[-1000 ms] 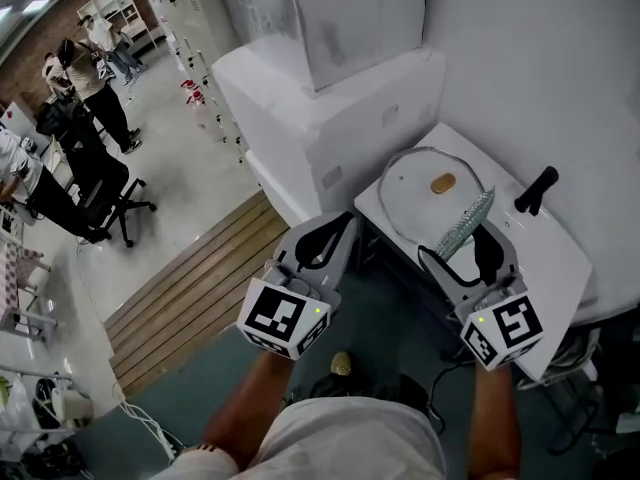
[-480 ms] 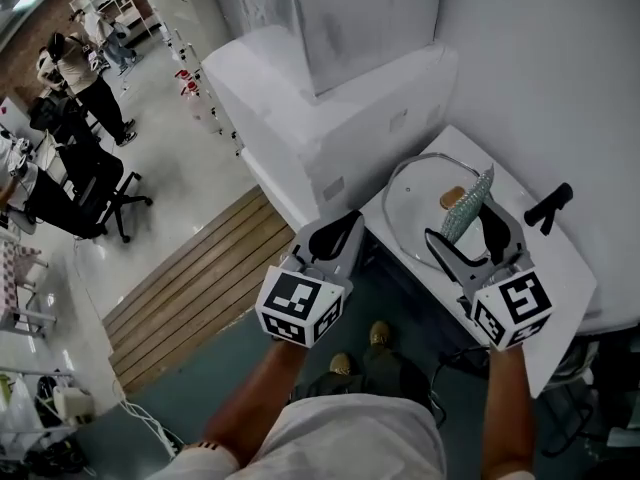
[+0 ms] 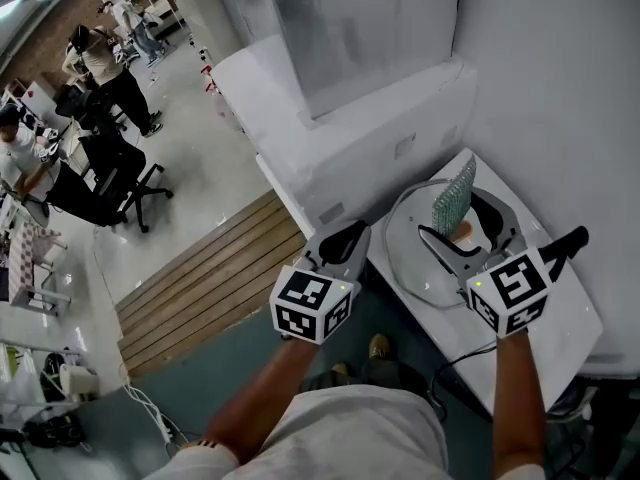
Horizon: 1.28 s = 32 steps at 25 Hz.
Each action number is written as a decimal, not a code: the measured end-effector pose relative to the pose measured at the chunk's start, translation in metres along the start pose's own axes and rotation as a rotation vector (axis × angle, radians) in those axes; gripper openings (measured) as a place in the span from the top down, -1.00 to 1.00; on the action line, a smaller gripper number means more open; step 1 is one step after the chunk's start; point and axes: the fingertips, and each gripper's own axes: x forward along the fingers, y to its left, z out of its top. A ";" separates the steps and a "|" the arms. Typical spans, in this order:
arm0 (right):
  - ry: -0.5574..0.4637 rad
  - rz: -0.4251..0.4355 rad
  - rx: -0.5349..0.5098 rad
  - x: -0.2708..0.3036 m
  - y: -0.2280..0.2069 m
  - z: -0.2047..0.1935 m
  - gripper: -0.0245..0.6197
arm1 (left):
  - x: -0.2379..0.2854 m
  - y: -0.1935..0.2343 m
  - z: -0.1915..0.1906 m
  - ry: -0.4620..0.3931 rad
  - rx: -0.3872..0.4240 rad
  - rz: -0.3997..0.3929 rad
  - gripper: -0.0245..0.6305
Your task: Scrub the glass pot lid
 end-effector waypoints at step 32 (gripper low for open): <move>0.899 0.689 -0.840 0.109 -0.010 -0.167 -0.16 | 0.082 -0.016 -0.131 0.520 -0.331 0.040 0.21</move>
